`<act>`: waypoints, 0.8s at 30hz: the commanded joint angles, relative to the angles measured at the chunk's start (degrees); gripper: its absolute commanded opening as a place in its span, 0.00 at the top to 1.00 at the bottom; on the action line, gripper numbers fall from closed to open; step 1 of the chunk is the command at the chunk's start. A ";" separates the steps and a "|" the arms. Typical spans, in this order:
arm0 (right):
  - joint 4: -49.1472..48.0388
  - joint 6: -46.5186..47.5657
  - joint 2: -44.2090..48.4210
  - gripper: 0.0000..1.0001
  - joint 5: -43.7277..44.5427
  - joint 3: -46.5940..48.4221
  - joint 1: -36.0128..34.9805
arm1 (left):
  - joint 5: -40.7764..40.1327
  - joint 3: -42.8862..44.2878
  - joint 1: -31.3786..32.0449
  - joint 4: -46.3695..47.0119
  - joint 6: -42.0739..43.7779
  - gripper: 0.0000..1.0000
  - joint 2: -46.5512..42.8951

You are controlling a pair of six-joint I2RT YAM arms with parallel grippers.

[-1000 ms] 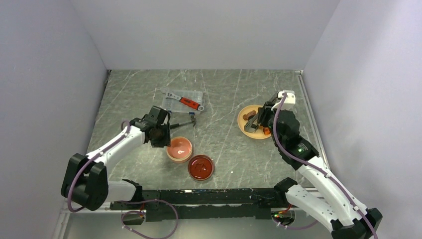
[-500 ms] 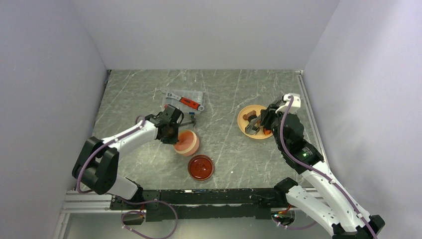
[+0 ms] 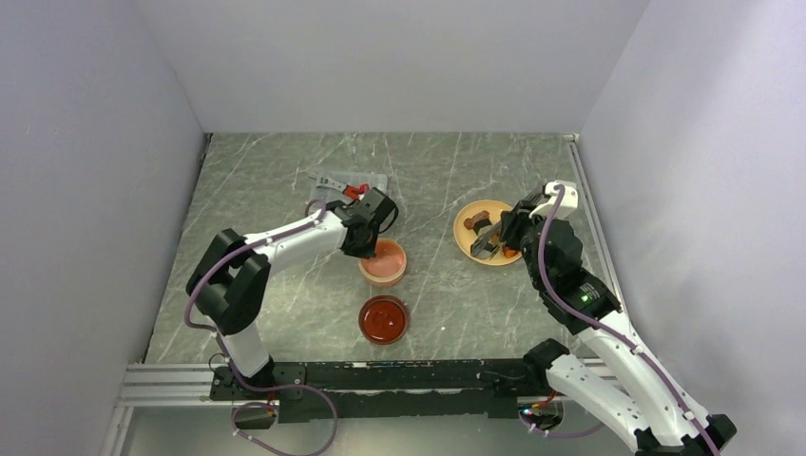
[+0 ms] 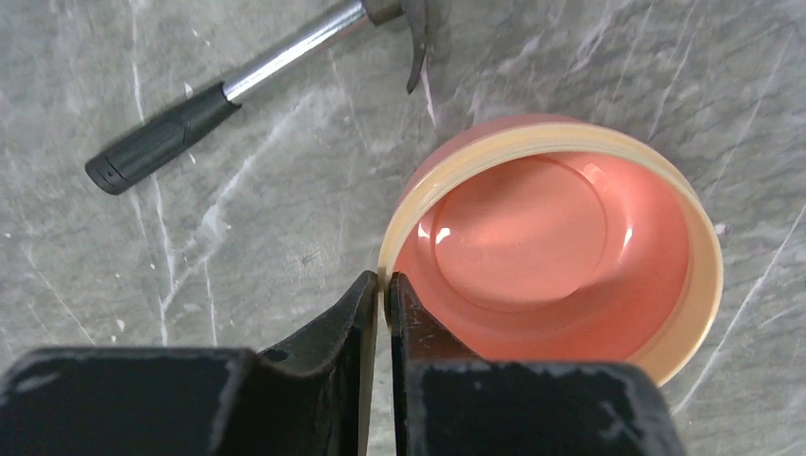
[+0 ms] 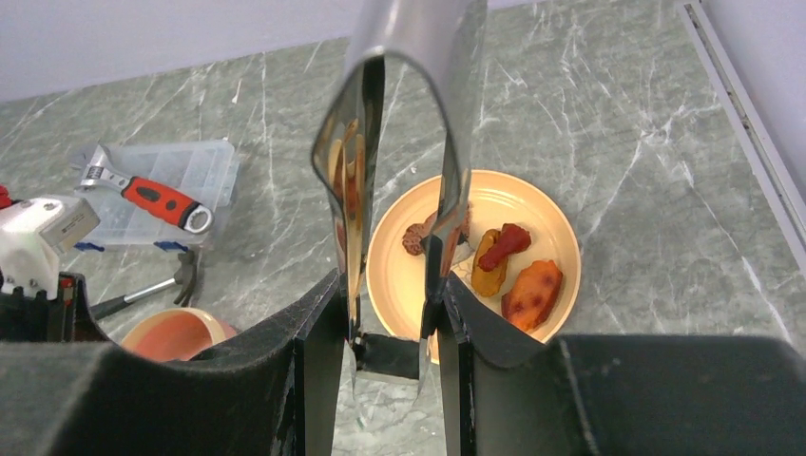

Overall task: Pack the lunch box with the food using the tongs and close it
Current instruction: Move the packing box to the center of the board, then place the fake food in the packing box.

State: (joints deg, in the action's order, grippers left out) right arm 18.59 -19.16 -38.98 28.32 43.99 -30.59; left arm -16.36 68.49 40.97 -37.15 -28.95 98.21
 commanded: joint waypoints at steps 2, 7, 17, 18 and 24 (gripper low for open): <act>-1.46 -1.38 1.31 0.76 1.33 1.00 -0.30 | -3.80 5.47 0.80 -1.53 2.05 0.83 2.75; -2.34 -1.42 1.45 0.76 -0.21 0.73 -0.30 | -3.54 6.04 0.79 -1.05 3.28 0.64 2.57; -4.85 -3.33 -0.97 0.75 -0.13 1.99 -1.32 | -2.25 9.41 0.70 -5.15 7.77 0.15 -2.55; -5.09 -3.38 -1.58 0.75 0.37 2.28 -1.58 | -1.51 9.85 0.64 -5.62 8.30 0.13 -3.42; -7.48 -4.08 -6.27 0.76 3.82 5.40 -6.26 | 10.31 11.66 -2.26 -5.06 12.40 0.06 -9.60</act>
State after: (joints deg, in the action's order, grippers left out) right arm 18.06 -22.02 -43.53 28.77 45.12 -33.50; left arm -14.04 77.14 40.95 -42.61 -20.34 94.59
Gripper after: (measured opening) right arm 0.392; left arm 0.918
